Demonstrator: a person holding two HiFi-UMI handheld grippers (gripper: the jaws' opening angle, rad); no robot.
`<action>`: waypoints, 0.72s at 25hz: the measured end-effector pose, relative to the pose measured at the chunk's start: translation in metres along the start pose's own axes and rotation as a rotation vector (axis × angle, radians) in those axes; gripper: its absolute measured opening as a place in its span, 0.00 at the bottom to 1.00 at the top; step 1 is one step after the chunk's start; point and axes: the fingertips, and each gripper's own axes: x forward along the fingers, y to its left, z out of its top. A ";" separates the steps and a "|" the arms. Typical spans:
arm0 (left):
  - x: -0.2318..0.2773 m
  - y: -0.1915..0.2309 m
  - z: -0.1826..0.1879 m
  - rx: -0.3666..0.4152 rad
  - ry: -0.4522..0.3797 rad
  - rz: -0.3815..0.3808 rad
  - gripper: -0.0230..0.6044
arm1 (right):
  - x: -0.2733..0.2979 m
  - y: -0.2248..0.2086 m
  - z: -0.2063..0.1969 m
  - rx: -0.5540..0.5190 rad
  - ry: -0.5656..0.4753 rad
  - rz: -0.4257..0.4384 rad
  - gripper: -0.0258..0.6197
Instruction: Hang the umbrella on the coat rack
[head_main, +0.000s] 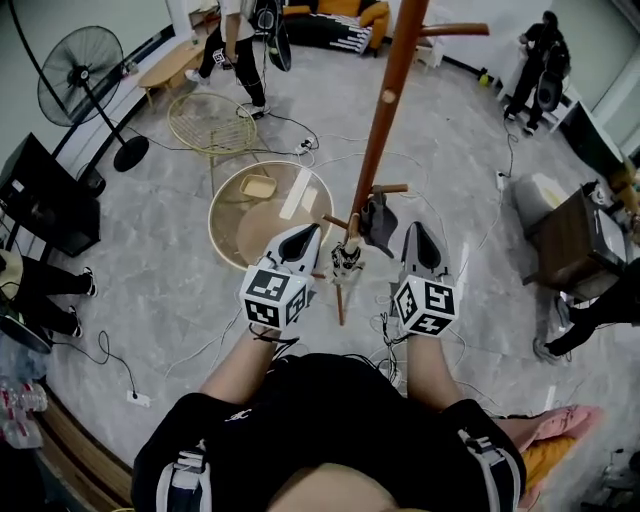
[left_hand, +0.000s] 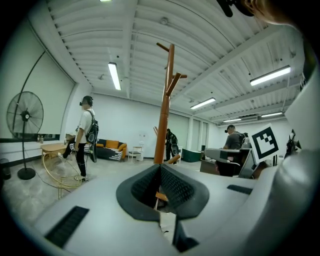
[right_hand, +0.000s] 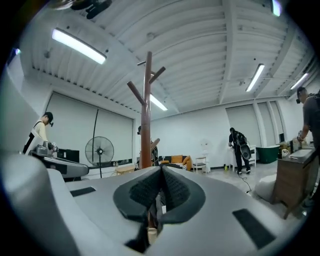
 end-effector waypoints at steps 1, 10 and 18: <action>0.002 -0.003 0.001 0.002 0.001 -0.010 0.06 | -0.002 -0.003 0.001 0.002 -0.001 -0.010 0.06; 0.012 -0.014 0.008 0.010 0.004 -0.062 0.06 | -0.007 -0.008 -0.004 0.050 0.033 -0.033 0.06; 0.009 -0.009 0.005 0.013 0.006 -0.074 0.06 | -0.005 0.011 0.000 0.053 0.002 0.006 0.06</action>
